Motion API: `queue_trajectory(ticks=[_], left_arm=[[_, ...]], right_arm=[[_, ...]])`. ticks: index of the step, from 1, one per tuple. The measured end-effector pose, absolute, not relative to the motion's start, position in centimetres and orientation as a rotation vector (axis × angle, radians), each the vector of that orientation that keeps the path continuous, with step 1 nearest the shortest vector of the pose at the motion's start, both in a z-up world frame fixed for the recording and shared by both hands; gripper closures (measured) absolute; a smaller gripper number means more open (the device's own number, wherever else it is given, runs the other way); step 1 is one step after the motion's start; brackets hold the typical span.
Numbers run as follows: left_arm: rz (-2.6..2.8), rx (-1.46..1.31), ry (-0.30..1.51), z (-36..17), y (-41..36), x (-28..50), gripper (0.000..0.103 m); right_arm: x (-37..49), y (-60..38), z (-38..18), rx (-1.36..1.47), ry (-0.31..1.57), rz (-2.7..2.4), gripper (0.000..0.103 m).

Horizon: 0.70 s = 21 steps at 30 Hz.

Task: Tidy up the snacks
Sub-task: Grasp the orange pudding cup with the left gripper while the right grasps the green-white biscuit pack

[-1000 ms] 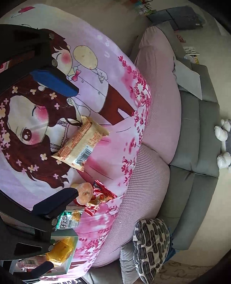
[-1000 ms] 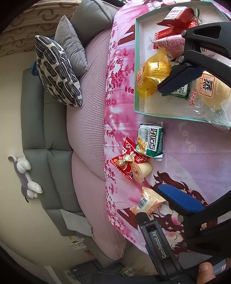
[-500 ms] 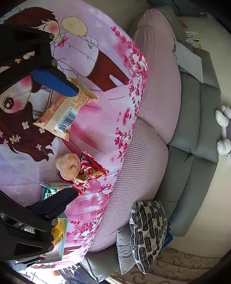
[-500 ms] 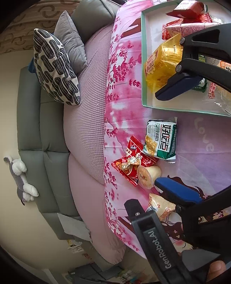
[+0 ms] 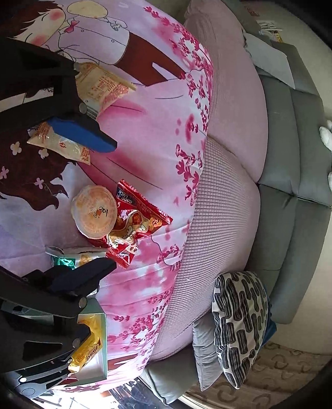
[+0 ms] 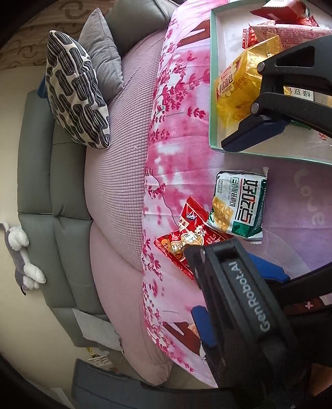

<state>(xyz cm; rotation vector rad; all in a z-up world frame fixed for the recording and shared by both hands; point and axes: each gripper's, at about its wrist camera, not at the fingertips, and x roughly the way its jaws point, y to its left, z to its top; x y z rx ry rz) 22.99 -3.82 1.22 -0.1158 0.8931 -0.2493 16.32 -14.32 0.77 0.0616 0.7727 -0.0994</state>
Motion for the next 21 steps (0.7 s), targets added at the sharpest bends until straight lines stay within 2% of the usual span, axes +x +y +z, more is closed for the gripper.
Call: queue_trajectory(ticks=[3, 12, 18, 21], left_arm=[[-0.271, -0.131, 0.904, 0.9, -4.0, 23.1, 0.025], [-0.266, -0.208, 0.881, 1.2, -2.4, 22.6, 0.027], [-0.280, -0.212, 0.880, 1.1, -2.4, 22.6, 0.033], [-0.290, -0.201, 0.897, 0.6, -2.9, 22.8, 0.039]], right_arm=[[16.3, -14.2, 0.8, 0.057, 0.773, -0.089, 0.026], [15.9, -13.8, 1.4, 0.066, 0.730, -0.054, 0.029], [16.7, -13.6, 0.3, 0.077, 0.783, -0.036, 0.037], [16.9, -14.3, -0.3, 0.087, 0.812, -0.070, 0.037]])
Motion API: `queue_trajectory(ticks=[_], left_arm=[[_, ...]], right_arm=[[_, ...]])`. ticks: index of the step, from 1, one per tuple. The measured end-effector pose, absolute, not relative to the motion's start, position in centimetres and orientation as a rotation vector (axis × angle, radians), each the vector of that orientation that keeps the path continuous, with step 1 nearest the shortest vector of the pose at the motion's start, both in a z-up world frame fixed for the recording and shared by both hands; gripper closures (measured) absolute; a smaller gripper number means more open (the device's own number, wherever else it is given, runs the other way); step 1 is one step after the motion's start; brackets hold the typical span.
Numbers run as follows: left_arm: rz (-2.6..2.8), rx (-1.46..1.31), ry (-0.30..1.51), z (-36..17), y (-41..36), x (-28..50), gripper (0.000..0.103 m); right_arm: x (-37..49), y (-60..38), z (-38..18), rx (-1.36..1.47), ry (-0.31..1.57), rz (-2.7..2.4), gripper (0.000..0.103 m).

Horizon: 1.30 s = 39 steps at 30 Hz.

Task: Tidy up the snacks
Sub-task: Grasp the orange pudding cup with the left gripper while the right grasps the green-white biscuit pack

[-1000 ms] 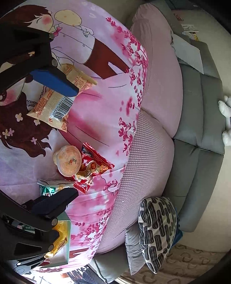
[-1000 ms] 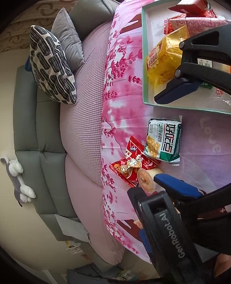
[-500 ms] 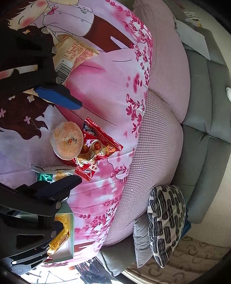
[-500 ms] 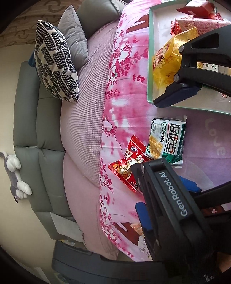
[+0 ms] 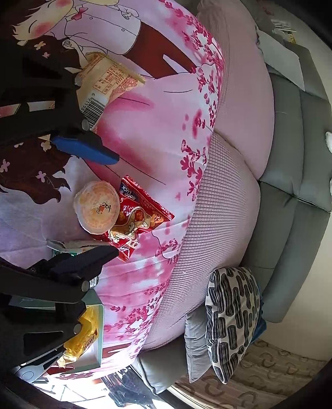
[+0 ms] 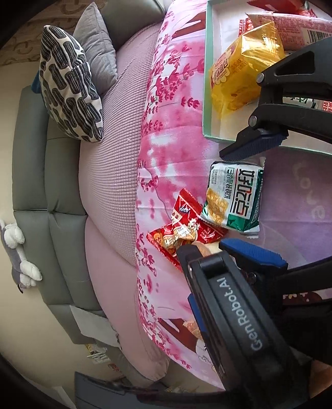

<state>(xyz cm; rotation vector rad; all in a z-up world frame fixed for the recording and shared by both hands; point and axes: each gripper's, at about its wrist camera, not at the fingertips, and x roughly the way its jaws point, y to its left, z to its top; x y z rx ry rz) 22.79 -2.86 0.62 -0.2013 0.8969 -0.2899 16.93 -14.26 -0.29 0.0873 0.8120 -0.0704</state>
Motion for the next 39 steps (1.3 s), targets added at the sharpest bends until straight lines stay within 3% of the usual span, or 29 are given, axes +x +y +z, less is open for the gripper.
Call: queue_trajectory(ticks=[6, 14, 19, 35, 39], left_arm=[[-0.297, -0.193, 0.926, -0.2, -3.4, 23.1, 0.050], [-0.307, -0.192, 0.963, -1.5, -3.7, 23.5, 0.054], [-0.313, -0.196, 0.959, -1.7, -3.8, 23.5, 0.056], [-0.300, -0.210, 0.956, -1.7, -3.4, 23.5, 0.058], [-0.258, -0.229, 0.951, -1.7, -2.1, 23.6, 0.058]], right_arm=[[17.2, -14.9, -1.3, 0.122, 0.856, -0.068, 0.037], [17.3, -14.7, -1.5, 0.121, 0.861, -0.069, 0.039], [17.2, -15.2, -1.5, 0.126, 0.859, -0.091, 0.052], [17.3, -14.9, -1.7, 0.092, 0.868, -0.085, 0.051], [17.4, -14.5, -1.8, 0.075, 0.872, -0.081, 0.045]])
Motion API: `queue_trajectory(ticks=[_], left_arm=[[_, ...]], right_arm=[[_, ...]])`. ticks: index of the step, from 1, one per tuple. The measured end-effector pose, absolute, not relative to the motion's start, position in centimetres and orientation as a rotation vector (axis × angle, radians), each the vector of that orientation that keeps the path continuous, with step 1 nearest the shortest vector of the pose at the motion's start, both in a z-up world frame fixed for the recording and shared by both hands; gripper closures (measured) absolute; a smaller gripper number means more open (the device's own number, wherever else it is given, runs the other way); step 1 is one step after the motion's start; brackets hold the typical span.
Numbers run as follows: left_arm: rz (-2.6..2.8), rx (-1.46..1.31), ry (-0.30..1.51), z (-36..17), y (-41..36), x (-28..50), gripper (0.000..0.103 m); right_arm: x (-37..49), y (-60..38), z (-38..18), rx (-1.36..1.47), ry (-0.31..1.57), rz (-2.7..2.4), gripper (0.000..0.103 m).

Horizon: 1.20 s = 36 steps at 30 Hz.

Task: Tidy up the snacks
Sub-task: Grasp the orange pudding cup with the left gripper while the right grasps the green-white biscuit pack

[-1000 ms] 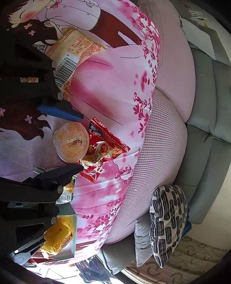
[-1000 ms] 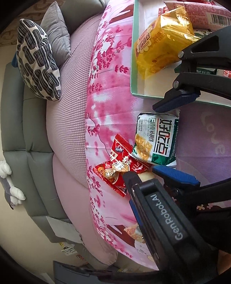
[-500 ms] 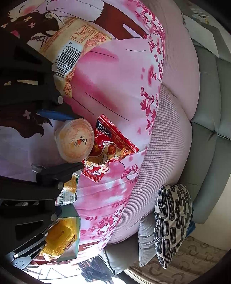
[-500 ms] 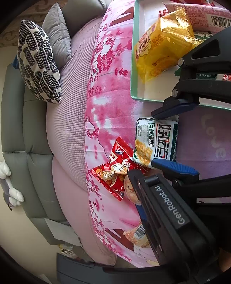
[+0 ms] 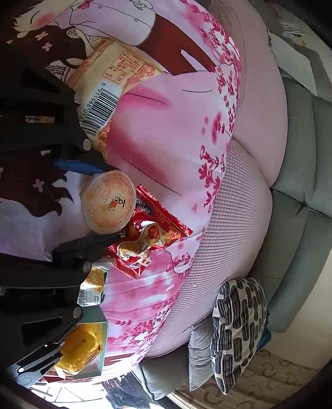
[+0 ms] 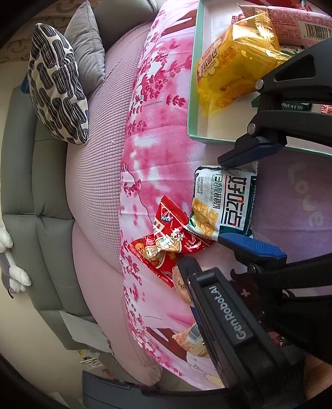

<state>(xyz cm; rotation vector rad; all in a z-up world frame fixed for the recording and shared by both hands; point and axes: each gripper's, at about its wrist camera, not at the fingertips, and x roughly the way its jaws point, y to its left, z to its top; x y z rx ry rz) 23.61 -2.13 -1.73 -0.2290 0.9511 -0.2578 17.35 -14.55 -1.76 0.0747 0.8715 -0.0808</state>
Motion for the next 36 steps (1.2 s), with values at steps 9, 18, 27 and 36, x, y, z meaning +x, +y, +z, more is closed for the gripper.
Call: queue_trajectory(ticks=[9, 18, 27, 36], left_arm=[[-0.300, -0.245, 0.957, -1.8, -2.3, 23.6, 0.058], [-0.337, -0.233, 0.952, -1.5, -2.9, 23.5, 0.048], [-0.320, -0.181, 0.967, -1.9, -3.5, 23.7, 0.046], [-0.305, -0.196, 0.930, -1.1, -2.6, 23.4, 0.059]], right_arm=[[17.5, -13.7, -2.1, 0.031, 0.879, -0.068, 0.032], [17.5, -13.4, -2.3, 0.013, 0.877, -0.079, 0.031], [17.5, -13.4, -2.2, 0.018, 0.871, -0.083, 0.031], [17.2, -13.7, -1.9, 0.037, 0.852, -0.078, 0.048]])
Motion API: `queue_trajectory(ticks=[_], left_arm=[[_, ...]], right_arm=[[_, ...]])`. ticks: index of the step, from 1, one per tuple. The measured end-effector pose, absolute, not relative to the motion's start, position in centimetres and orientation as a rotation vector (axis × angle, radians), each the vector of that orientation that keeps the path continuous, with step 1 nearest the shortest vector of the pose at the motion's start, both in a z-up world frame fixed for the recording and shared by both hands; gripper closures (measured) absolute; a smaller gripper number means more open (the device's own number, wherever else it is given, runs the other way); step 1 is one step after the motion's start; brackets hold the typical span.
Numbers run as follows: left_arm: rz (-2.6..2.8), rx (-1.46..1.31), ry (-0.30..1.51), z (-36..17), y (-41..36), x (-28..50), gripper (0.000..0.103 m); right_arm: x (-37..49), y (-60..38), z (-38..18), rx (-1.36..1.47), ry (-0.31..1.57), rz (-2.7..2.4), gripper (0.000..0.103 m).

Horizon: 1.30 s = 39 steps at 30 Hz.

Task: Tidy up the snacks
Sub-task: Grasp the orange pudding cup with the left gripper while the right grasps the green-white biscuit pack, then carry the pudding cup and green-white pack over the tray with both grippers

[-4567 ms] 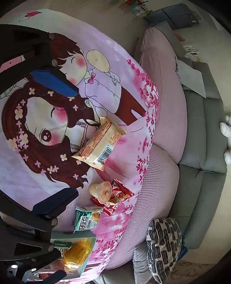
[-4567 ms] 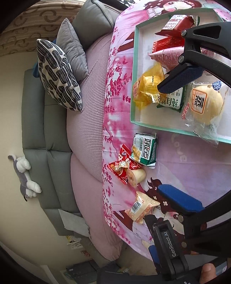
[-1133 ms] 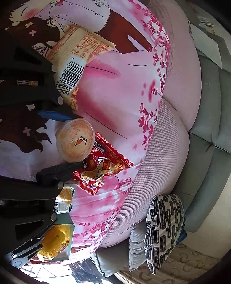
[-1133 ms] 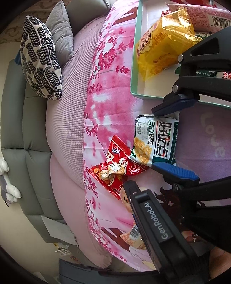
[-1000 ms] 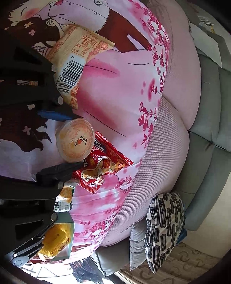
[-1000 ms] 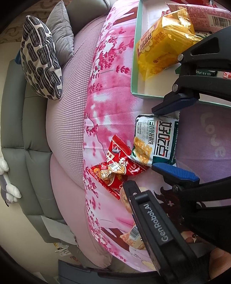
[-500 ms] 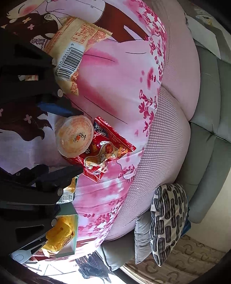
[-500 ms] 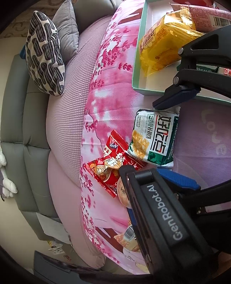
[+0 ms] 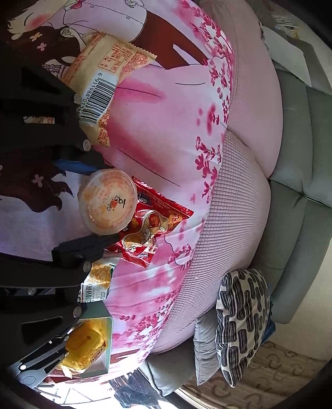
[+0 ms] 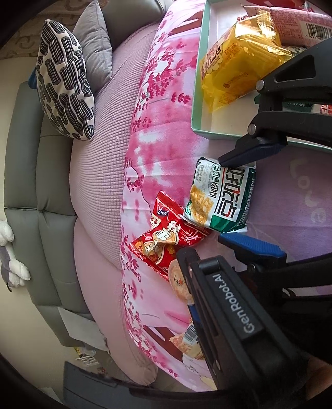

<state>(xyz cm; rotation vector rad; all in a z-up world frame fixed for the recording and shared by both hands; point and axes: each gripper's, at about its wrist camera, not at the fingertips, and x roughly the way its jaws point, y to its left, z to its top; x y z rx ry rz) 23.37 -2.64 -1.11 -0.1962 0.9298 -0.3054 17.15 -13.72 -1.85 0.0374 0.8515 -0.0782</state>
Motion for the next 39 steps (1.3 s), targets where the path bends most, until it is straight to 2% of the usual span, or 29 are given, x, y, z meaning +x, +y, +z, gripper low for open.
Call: queue_trajectory(ticks=[8, 17, 23, 29, 34, 39], left_arm=[[-0.291, -0.235, 0.871, 1.4, -1.3, 22.1, 0.059], [-0.313, -0.245, 0.858, 5.2, -2.0, 19.5, 0.059], [-0.449, -0.210, 0.867, 7.2, -6.8, 16.7, 0.059], [-0.615, -0.109, 0.898, 7.3, -14.0, 14.0, 0.059], [-0.694, -0.024, 0.947, 6.0, -19.0, 12.6, 0.061], [-0.687, 0.001, 1.004, 4.3, -20.3, 12.7, 0.059]], right_arm=[[16.1, -13.9, 0.0, 0.071, 0.835, -0.053, 0.052], [11.7, -16.1, 5.6, 0.121, 0.746, -0.110, 0.052], [7.5, -22.4, 8.0, 0.176, 0.708, -0.279, 0.052], [5.0, -30.3, 7.0, 0.274, 0.731, -0.454, 0.052], [4.9, -32.9, 6.1, 0.294, 0.743, -0.457, 0.052], [5.0, -34.2, 4.9, 0.312, 0.783, -0.465, 0.052]])
